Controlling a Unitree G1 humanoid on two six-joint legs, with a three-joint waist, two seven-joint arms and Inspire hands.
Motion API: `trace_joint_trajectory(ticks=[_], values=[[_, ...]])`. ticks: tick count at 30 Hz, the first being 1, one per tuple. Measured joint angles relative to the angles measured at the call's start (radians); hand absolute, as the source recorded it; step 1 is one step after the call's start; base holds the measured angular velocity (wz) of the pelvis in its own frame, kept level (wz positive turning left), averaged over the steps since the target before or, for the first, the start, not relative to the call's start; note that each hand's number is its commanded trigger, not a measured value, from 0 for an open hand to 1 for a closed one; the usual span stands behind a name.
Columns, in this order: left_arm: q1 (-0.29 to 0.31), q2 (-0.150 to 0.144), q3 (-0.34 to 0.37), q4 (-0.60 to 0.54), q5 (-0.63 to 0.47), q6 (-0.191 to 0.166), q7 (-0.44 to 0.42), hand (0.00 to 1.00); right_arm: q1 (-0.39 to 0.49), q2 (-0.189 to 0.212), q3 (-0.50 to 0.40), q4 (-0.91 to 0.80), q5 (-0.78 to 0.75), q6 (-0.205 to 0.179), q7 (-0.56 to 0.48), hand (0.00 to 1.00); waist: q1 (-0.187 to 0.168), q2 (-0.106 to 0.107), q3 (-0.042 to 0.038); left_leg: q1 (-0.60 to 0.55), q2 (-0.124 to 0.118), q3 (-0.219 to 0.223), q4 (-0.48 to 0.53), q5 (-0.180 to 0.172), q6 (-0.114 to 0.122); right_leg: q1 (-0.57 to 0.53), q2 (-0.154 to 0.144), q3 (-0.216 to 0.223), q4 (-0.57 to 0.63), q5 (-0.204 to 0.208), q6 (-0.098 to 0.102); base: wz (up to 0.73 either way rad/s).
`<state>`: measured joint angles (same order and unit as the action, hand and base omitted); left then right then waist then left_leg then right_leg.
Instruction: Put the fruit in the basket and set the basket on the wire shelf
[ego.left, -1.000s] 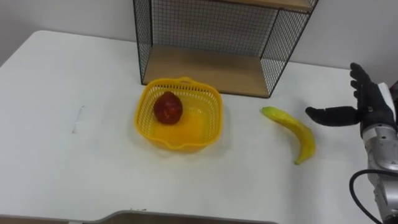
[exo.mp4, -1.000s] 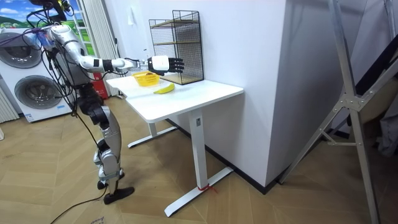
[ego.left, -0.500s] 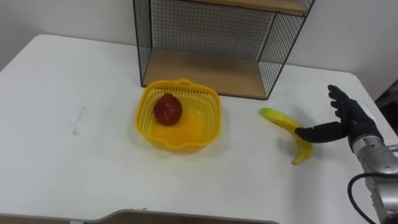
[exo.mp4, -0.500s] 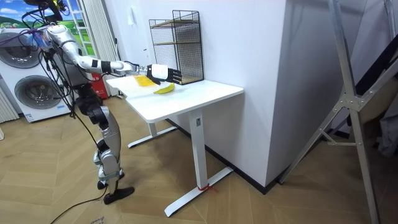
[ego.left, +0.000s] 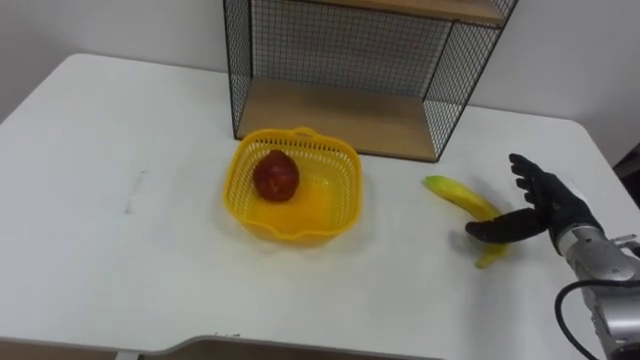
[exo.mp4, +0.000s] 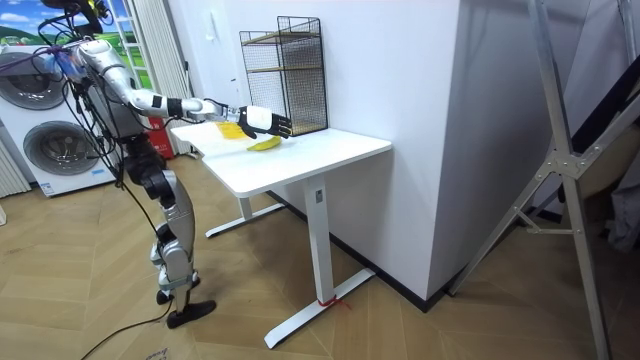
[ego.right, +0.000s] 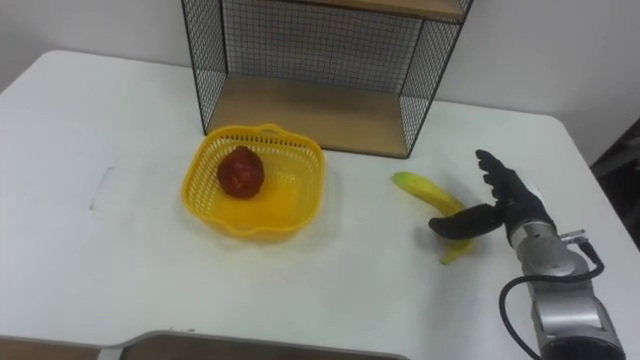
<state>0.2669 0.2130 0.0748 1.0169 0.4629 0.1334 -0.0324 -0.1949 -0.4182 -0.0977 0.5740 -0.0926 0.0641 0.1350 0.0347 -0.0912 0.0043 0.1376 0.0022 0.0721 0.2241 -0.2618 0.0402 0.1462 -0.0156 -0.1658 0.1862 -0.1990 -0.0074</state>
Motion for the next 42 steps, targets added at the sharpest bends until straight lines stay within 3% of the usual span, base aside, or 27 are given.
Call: trace_joint_trajectory(ticks=[3,8,11,13,15,22,26,34,42], values=[[-0.001,-0.001,-0.001,0.000,0.001,0.000,0.000,0.00,0.000,0.000,0.001,0.000,-0.009,0.000,0.003,0.00,0.001,0.006,0.0039,0.007,0.000,-0.001,-0.003,0.000,0.000,0.011,0.001,-0.003,-0.001,0.000,0.000,0.00],[-0.002,-0.001,0.000,0.000,0.002,0.000,0.000,0.00,0.000,0.000,0.008,-0.005,-0.035,0.000,0.013,0.00,0.005,0.008,0.0026,0.007,0.001,-0.003,-0.003,0.000,0.000,0.010,0.001,-0.006,-0.001,0.000,0.000,0.00],[-0.001,0.000,-0.001,0.000,0.002,0.000,-0.001,0.00,0.000,0.000,0.039,-0.007,-0.051,0.000,0.020,0.00,0.005,0.008,-0.0025,0.007,0.000,-0.003,-0.003,0.000,0.000,0.010,0.002,-0.005,-0.001,0.000,0.000,0.00],[-0.005,0.000,-0.001,0.000,0.002,0.000,-0.002,0.00,0.000,0.001,0.059,-0.007,-0.077,0.000,0.022,0.00,0.006,0.009,-0.0106,0.009,0.000,-0.004,-0.002,0.000,0.000,0.011,0.001,-0.005,-0.001,0.000,0.000,0.00],[-0.008,0.000,0.000,0.000,0.002,0.000,-0.002,0.00,0.000,0.002,0.070,-0.007,-0.089,0.000,0.022,0.00,0.012,0.009,-0.0120,0.011,0.000,-0.004,-0.001,0.000,0.000,0.013,0.001,-0.004,-0.001,0.000,0.000,0.00],[-0.004,0.000,-0.003,0.000,-0.001,0.012,-0.007,0.00,0.000,0.003,0.086,-0.006,-0.120,0.000,0.029,0.00,0.034,0.007,-0.0081,0.011,0.000,-0.008,0.001,0.000,0.000,0.013,0.000,-0.003,-0.001,0.000,0.000,0.00],[-0.010,0.000,-0.004,0.000,-0.001,0.018,-0.007,0.00,0.000,0.006,0.126,-0.001,-0.154,0.002,0.031,0.00,0.031,0.007,0.0060,-0.002,-0.001,-0.020,0.010,0.000,0.000,0.013,0.001,-0.011,-0.001,0.000,0.000,0.08],[-0.023,0.002,-0.022,0.019,-0.002,0.019,-0.007,0.00,0.000,0.007,0.126,0.047,-0.153,0.001,0.031,0.00,0.036,-0.007,-0.0021,-0.007,-0.001,-0.024,0.006,0.000,0.000,0.012,0.005,-0.014,0.001,0.000,-0.001,0.01],[-0.035,0.003,-0.038,0.026,-0.002,0.018,-0.002,0.00,0.000,0.007,0.121,0.078,-0.151,-0.010,0.028,0.00,0.049,-0.007,-0.0023,-0.003,-0.001,-0.024,0.007,0.000,0.000,0.017,0.005,-0.012,0.001,0.001,-0.001,0.00]])
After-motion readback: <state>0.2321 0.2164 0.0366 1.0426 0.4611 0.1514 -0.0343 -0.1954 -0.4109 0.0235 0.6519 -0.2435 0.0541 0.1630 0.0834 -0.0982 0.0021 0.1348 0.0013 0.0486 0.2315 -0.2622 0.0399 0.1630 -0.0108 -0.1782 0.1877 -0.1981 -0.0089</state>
